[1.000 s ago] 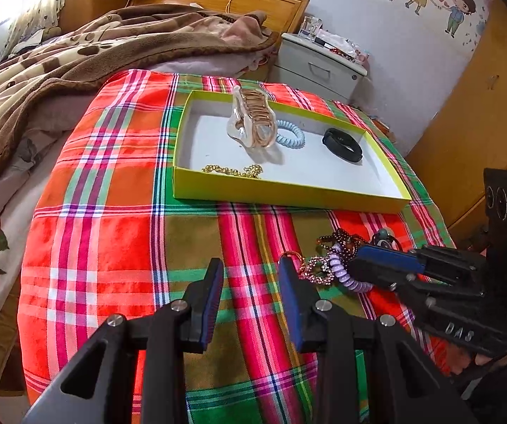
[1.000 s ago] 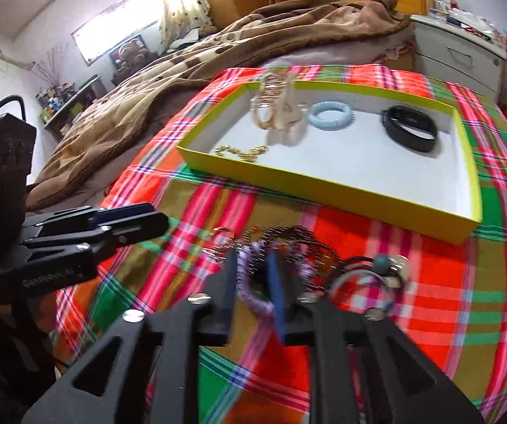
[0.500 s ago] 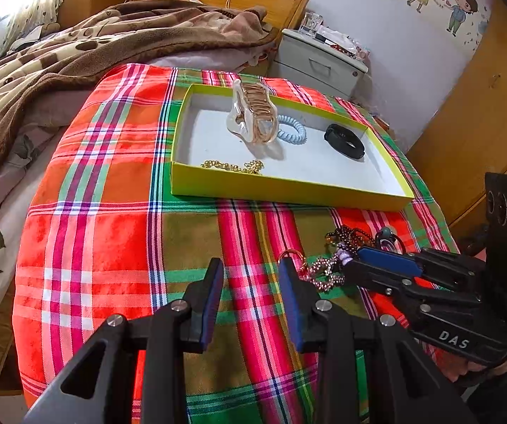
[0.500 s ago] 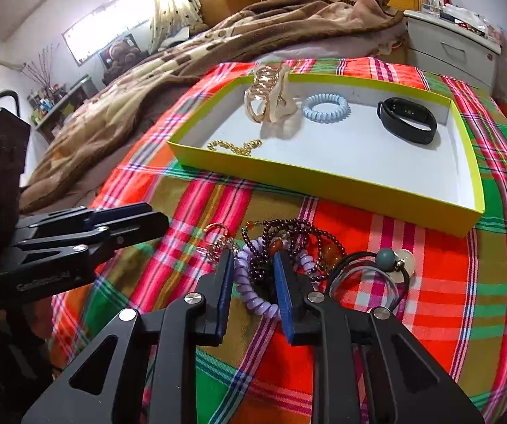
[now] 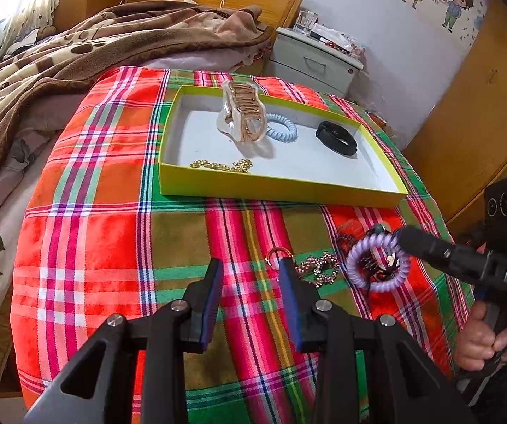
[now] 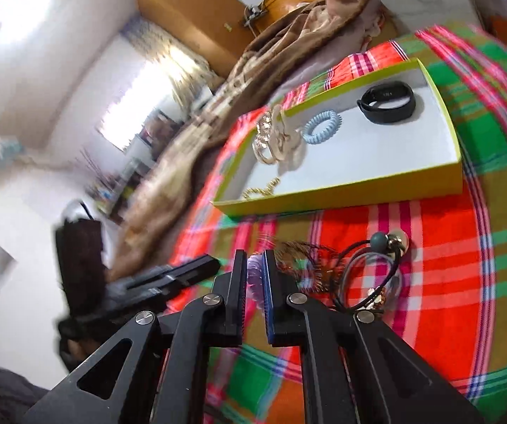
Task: Organize jewelry
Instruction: 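Lift the lavender tie with the right gripper while the left gripper reaches the dark beaded bracelet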
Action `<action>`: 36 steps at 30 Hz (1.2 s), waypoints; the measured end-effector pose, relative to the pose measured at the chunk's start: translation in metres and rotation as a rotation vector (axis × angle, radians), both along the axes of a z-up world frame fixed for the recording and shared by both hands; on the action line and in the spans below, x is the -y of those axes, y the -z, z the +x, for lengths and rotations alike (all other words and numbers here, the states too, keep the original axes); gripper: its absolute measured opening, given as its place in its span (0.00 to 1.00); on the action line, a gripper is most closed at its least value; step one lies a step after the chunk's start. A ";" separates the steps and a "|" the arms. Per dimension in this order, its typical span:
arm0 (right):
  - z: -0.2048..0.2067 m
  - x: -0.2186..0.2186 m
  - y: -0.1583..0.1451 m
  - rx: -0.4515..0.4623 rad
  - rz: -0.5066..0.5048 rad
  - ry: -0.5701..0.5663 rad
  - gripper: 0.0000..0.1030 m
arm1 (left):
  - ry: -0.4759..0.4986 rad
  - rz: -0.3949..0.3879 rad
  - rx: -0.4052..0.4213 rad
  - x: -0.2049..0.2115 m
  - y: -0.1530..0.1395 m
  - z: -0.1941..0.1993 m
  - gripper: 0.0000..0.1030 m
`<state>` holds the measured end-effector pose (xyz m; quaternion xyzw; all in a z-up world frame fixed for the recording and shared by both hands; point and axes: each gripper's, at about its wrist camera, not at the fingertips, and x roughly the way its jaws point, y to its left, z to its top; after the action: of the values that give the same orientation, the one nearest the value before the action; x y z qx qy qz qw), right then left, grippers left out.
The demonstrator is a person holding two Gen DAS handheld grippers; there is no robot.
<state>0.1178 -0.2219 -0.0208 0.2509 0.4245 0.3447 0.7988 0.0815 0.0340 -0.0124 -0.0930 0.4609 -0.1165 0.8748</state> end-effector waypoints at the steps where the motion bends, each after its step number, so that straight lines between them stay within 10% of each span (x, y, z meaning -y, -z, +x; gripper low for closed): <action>1: 0.000 0.000 -0.001 0.004 -0.039 0.017 0.08 | 0.001 0.002 -0.001 0.001 0.000 0.000 0.33; 22: -0.061 0.067 0.017 -0.097 0.147 0.048 0.08 | 0.036 0.017 -0.008 0.014 0.000 0.003 0.33; 36: -0.083 0.038 -0.009 0.203 -0.529 0.158 0.08 | -0.020 0.042 -0.026 -0.005 0.008 0.009 0.33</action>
<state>0.0351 -0.2600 -0.0116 0.0306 0.3966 0.1821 0.8992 0.0908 0.0389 -0.0205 -0.0806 0.4735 -0.0968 0.8718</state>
